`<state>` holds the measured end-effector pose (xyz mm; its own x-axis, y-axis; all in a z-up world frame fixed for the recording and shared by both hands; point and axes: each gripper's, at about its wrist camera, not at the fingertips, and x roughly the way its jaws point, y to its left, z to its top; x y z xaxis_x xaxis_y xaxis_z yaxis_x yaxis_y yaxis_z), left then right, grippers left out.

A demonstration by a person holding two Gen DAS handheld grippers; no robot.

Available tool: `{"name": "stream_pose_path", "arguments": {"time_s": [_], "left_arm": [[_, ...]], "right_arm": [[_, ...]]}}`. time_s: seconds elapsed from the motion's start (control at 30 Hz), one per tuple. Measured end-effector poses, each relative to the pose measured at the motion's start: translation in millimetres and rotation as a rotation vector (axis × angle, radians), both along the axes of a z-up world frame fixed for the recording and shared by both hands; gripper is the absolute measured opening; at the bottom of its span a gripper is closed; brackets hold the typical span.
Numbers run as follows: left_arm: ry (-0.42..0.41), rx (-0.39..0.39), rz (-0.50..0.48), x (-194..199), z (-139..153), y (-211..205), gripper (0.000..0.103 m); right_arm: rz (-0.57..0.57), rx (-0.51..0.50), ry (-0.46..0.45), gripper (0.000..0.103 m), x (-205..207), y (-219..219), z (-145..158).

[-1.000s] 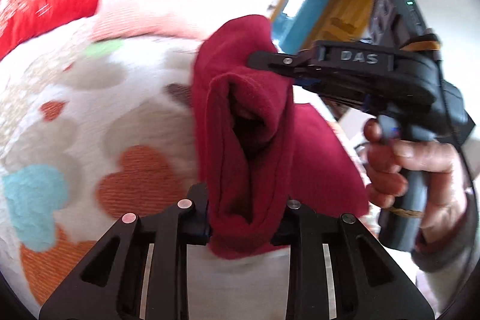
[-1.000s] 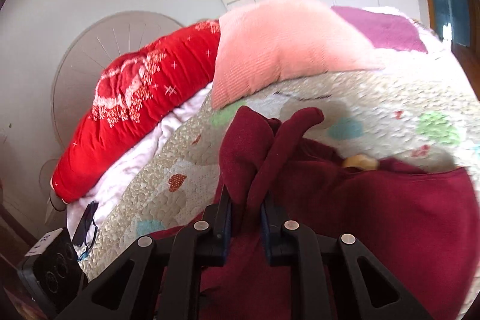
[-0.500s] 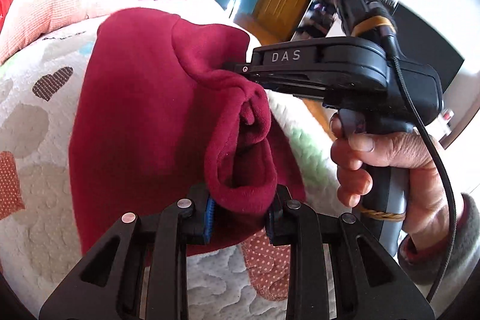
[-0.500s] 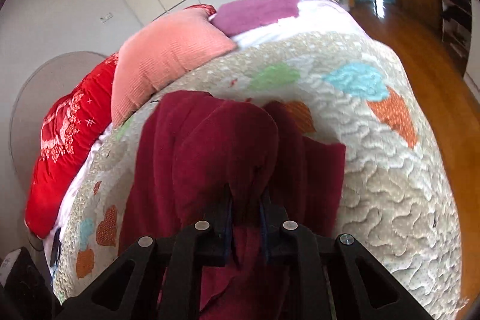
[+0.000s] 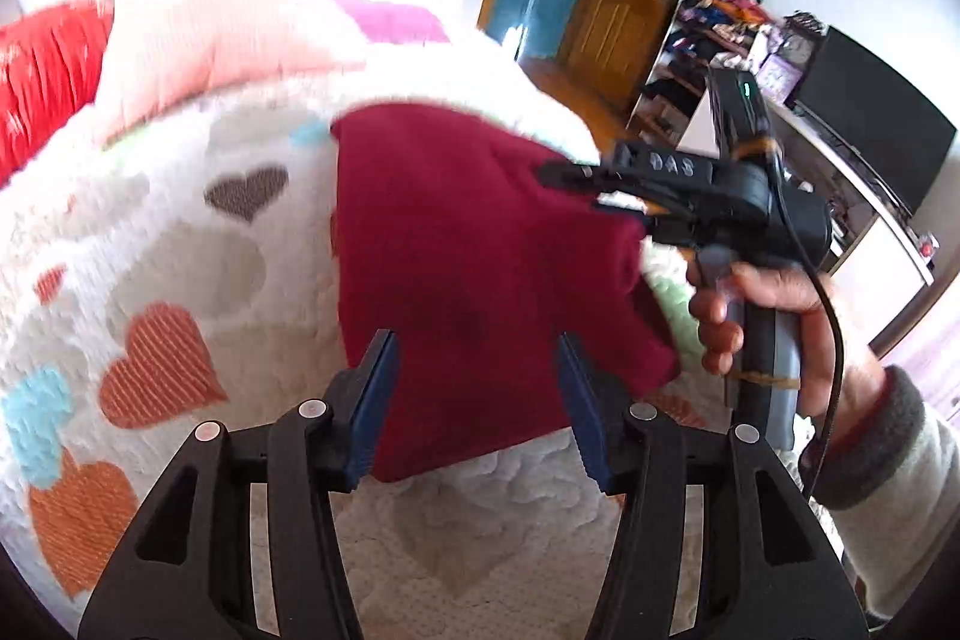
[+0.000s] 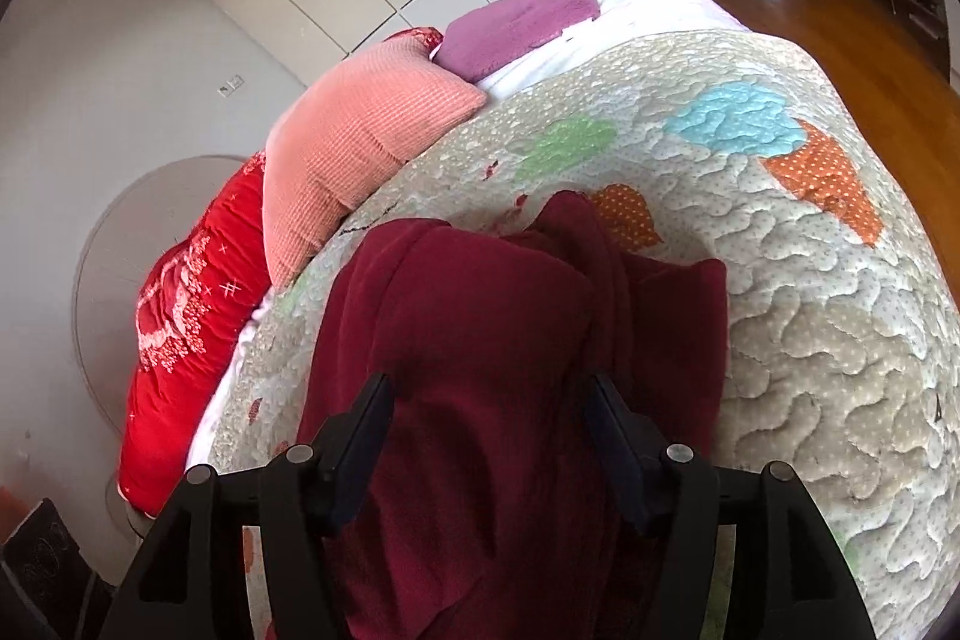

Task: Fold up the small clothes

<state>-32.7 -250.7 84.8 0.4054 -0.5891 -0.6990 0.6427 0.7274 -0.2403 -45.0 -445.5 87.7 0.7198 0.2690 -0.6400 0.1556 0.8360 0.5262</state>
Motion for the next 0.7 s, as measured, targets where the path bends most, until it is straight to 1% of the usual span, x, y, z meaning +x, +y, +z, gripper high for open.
{"name": "stream_pose_path", "arguments": {"time_s": [0.03,0.07,0.1,0.13,0.17,0.23,0.3,0.37,0.43,0.47,0.5,0.53,0.57,0.6,0.67,0.7], "left_arm": [[0.017,0.003,-0.008,3,-7,-6,0.053],[0.026,0.012,-0.018,4,-11,-14,0.053],[0.027,0.024,-0.023,-2,-15,-8,0.053],[0.019,0.041,-0.029,-3,-18,-13,0.053],[0.012,0.045,-0.040,-4,-18,-17,0.053],[0.016,0.034,-0.056,-5,-19,-21,0.053],[0.033,0.031,-0.062,-5,-25,-27,0.053],[0.020,0.065,-0.059,-7,-30,-35,0.053],[0.006,0.088,-0.053,-9,-29,-42,0.053],[0.008,0.094,-0.053,-8,-29,-41,0.053],[0.012,0.095,-0.055,-9,-27,-39,0.053],[0.017,0.088,-0.061,-10,-24,-34,0.053],[0.018,0.078,-0.063,-11,-21,-28,0.053],[0.016,0.073,-0.059,-12,-21,-23,0.053],[0.008,0.073,-0.036,-13,-19,-13,0.053],[0.007,0.076,-0.024,-12,-20,-9,0.053]], "right_arm": [[-0.001,-0.020,0.018,0.056,5,2,-3],[0.002,-0.044,0.031,0.033,10,3,-6],[0.001,-0.102,0.039,0.016,12,5,-4],[0.010,-0.161,0.032,0.011,11,8,1],[0.027,-0.216,0.004,0.007,8,10,10],[0.039,-0.360,-0.044,0.007,-2,17,30],[0.035,-0.478,-0.051,0.007,-4,22,41],[0.030,-0.495,0.003,0.007,10,21,30],[0.042,-0.492,0.070,0.007,25,20,11],[0.039,-0.477,0.087,0.008,25,19,4],[0.024,-0.439,0.071,0.014,19,15,6],[0.012,-0.383,0.048,0.017,10,11,12],[0.008,-0.305,0.019,0.027,-3,7,19],[0.018,-0.209,-0.025,0.047,-20,3,27],[0.025,-0.069,-0.086,0.063,-51,0,34],[0.038,-0.029,-0.087,0.063,-59,3,33]]}}
